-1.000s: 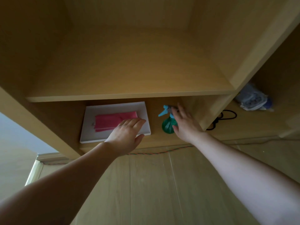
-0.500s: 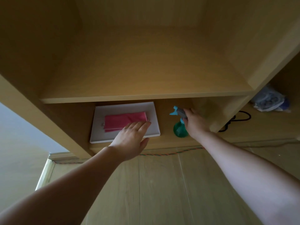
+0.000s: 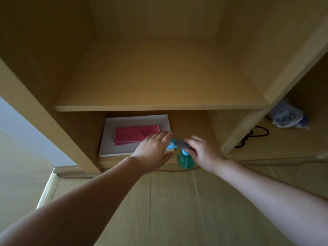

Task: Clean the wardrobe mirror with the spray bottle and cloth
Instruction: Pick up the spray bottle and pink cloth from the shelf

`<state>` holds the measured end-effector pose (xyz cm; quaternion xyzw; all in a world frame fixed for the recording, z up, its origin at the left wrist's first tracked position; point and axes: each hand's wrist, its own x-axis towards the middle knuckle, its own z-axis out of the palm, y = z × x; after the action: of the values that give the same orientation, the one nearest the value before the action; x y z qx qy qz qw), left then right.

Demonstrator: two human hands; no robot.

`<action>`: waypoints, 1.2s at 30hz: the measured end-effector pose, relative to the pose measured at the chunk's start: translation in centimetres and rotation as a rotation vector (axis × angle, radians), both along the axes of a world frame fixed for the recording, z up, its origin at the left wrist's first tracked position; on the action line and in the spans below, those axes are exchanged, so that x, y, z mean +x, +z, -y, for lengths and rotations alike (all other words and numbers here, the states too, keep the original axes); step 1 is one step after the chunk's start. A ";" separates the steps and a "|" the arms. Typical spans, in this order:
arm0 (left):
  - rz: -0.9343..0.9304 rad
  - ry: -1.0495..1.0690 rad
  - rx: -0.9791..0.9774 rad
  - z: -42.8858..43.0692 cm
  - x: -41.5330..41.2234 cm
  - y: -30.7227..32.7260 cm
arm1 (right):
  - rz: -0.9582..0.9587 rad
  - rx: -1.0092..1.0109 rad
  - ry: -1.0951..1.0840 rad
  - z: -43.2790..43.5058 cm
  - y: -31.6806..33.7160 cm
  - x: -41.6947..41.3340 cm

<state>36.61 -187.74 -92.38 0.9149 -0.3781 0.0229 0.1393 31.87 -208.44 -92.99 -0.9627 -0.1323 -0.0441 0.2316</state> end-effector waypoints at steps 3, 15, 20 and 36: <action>-0.037 -0.003 -0.024 0.1 -0.2 0.5 | 0.021 0.025 0.111 -1.7 0.5 -1.3; -0.270 -0.006 -0.046 -2.4 -1.0 2.0 | 0.062 0.077 0.218 -4.1 1.5 -1.4; -0.233 0.071 0.011 -5.1 -1.1 1.6 | 0.146 0.039 0.235 -4.2 1.3 -0.4; -0.273 0.236 0.091 -14.1 -1.0 0.1 | -0.202 -0.282 0.154 -11.0 -7.2 7.9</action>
<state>35.65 -173.66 -92.26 0.9529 -0.2462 -0.1025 0.1441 39.75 -197.39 -100.20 -0.9723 -0.1865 0.0896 0.1091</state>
